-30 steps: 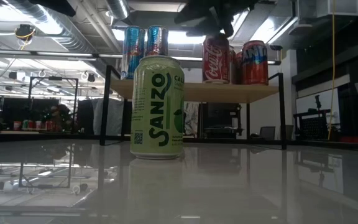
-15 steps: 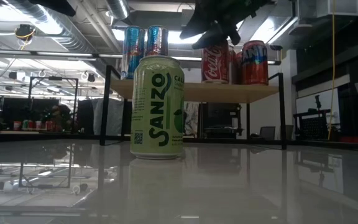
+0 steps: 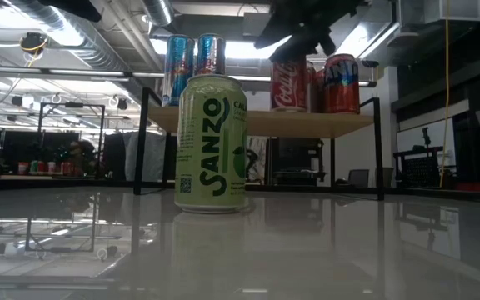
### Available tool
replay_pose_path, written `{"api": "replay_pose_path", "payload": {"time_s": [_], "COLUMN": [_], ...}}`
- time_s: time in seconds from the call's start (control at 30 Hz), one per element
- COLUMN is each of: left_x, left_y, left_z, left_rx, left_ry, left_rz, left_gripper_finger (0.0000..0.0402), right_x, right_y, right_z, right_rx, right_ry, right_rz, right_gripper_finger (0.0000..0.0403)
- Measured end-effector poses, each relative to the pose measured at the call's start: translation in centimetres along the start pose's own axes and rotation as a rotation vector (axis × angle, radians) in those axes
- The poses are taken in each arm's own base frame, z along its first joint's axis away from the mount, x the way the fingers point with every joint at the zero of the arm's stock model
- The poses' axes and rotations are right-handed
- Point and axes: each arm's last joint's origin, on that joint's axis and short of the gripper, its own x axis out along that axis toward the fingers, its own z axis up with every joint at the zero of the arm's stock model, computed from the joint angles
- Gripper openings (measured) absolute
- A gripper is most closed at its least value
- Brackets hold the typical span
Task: Sort soda cans
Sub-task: Put the red-white soda can on the shelf aligned with the red-silver soda cans
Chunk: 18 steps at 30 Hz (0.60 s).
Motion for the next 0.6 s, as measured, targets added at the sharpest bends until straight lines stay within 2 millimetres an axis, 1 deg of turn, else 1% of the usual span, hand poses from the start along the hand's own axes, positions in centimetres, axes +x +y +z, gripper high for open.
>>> {"api": "replay_pose_path", "payload": {"time_s": [0.1, 0.43, 0.6], "left_x": [0.0, 0.0, 0.0], "left_y": [0.0, -0.02, -0.02], "left_z": [0.0, 0.02, 0.02], "left_rx": [-0.001, -0.002, -0.002], "left_ry": [0.0, -0.001, -0.001], "left_rz": [0.0, -0.001, -0.001], "left_gripper_finger": [0.0386, 0.0386, 0.0386], "right_x": [-0.4, -0.47, -0.56], "right_y": [-0.31, -0.51, -0.32], "right_z": [0.03, -0.47, 0.11], "right_rx": [-0.002, 0.014, 0.035], "right_ry": [0.008, 0.055, 0.038], "right_rz": [-0.027, -0.045, -0.01], "right_gripper_finger": [0.0233, 0.0232, 0.0232]}}
